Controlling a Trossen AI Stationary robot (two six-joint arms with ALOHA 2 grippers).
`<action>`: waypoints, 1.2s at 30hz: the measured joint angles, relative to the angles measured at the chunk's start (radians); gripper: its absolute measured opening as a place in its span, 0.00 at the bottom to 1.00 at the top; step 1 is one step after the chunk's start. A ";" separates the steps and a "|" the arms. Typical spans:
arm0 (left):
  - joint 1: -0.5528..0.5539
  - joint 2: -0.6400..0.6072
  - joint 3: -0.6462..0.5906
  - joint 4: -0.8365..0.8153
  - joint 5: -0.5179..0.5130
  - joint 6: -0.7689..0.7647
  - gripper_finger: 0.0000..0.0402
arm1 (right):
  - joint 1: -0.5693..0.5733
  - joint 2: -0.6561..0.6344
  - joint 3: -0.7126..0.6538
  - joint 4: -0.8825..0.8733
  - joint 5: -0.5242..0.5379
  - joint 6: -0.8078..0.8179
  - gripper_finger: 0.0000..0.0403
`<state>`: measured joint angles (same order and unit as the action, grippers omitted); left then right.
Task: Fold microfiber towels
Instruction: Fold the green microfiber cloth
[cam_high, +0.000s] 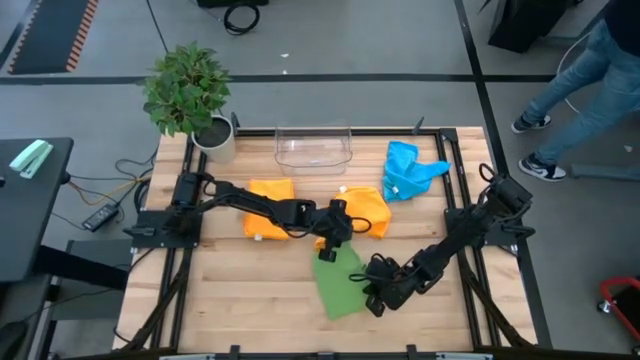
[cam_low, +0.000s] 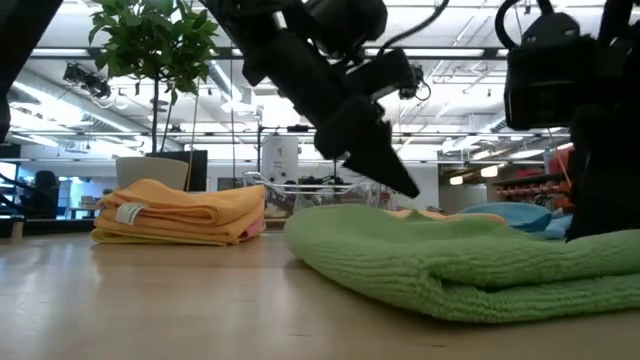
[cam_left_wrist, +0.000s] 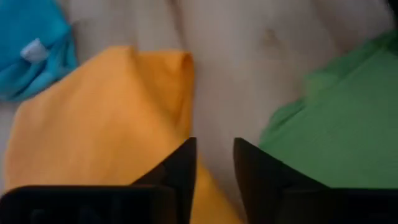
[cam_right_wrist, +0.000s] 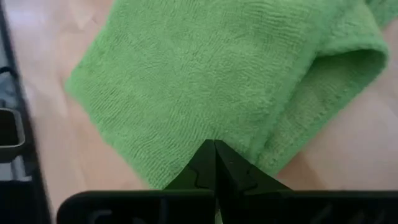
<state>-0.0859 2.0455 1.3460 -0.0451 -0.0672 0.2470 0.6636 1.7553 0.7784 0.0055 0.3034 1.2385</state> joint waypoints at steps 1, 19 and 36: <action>0.006 0.000 0.000 -0.012 -0.011 -0.002 0.33 | 0.000 0.001 0.000 -0.010 0.005 0.000 0.01; -0.283 -0.183 -0.212 0.042 0.099 -0.181 0.48 | -0.032 -0.134 -0.035 -0.206 0.128 -0.213 0.01; -0.365 0.060 -0.221 0.488 0.010 -0.481 0.02 | -0.135 -0.127 -0.123 0.000 0.015 -0.376 0.01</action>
<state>-0.4511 2.1052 1.1255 0.4429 -0.0570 -0.2341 0.5283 1.6287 0.6553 0.0059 0.3183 0.8626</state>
